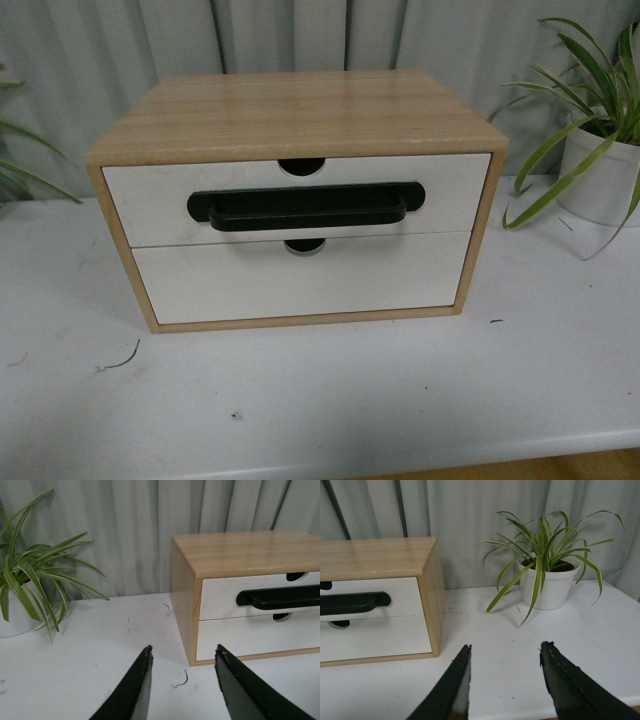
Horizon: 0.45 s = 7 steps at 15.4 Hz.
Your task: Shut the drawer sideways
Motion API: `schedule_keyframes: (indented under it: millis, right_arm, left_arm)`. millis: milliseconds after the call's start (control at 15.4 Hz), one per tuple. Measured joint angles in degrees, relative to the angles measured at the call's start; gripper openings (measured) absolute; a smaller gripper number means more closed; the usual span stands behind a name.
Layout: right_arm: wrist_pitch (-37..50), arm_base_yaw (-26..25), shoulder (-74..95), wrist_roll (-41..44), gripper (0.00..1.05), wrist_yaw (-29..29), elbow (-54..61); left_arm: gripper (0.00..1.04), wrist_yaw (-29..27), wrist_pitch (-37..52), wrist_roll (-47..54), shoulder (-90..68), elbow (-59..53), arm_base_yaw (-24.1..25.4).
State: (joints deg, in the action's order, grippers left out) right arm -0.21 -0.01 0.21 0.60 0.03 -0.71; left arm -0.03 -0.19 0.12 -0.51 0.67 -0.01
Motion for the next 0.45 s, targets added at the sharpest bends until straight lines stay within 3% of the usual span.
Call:
schedule_keyframes:
  millis: [325, 455]
  right_arm:
    - [0.0, 0.0, 0.0, 0.0, 1.00, 0.0, 0.0]
    - [0.0, 0.0, 0.0, 0.0, 0.98, 0.0, 0.0]
  left_arm:
    - [1.00, 0.0, 0.0, 0.1, 0.0, 0.0, 0.0]
    - [0.98, 0.0, 0.0, 0.0, 0.0, 0.0, 0.0]
